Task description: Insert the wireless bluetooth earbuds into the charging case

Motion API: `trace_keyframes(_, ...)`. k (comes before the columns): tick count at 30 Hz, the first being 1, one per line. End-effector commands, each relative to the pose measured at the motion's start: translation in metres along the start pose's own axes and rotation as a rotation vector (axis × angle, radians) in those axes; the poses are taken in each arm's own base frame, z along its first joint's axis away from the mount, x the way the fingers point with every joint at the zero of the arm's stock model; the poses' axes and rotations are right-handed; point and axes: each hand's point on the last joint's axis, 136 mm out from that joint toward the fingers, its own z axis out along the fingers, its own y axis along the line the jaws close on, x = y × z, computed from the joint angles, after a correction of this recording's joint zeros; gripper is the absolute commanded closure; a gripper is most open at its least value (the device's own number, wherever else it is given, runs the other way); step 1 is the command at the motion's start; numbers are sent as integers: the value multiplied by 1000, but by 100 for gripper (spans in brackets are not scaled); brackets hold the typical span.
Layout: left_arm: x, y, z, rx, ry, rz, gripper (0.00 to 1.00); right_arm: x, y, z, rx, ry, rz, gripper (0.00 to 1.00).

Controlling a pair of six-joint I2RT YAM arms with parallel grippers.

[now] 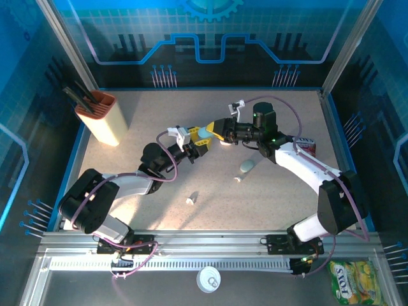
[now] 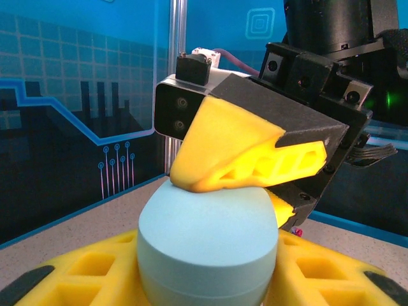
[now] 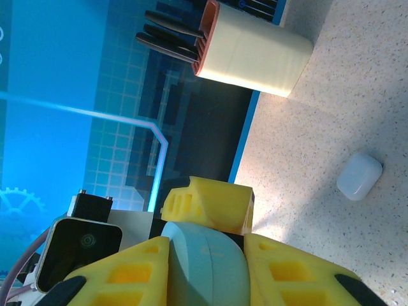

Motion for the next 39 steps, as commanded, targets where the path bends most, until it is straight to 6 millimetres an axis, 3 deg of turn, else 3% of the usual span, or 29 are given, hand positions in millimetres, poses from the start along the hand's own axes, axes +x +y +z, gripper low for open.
trace_keyframes(1,-6,-2,4,13,-18,21,54,-4,4,-4,-22,-12,-17,81)
trace_keyframes(6,-5,-2,3,10,-11,20,38,-9,-6,-9,-2,-39,-4,81)
trace_keyframes(11,-6,-4,-1,9,-11,17,22,-16,-31,-14,56,-70,11,82)
trace_keyframes(19,17,-11,-21,-2,105,29,8,-18,-109,-21,293,-59,13,80)
trace_keyframes(27,47,-28,-46,55,295,37,4,-8,-189,-17,427,-17,71,79)
trace_keyframes(33,61,-39,-56,104,388,25,1,3,-235,-19,520,1,115,79)
trace_keyframes(39,73,-40,-62,110,505,-8,1,7,-256,-24,551,-4,140,75)
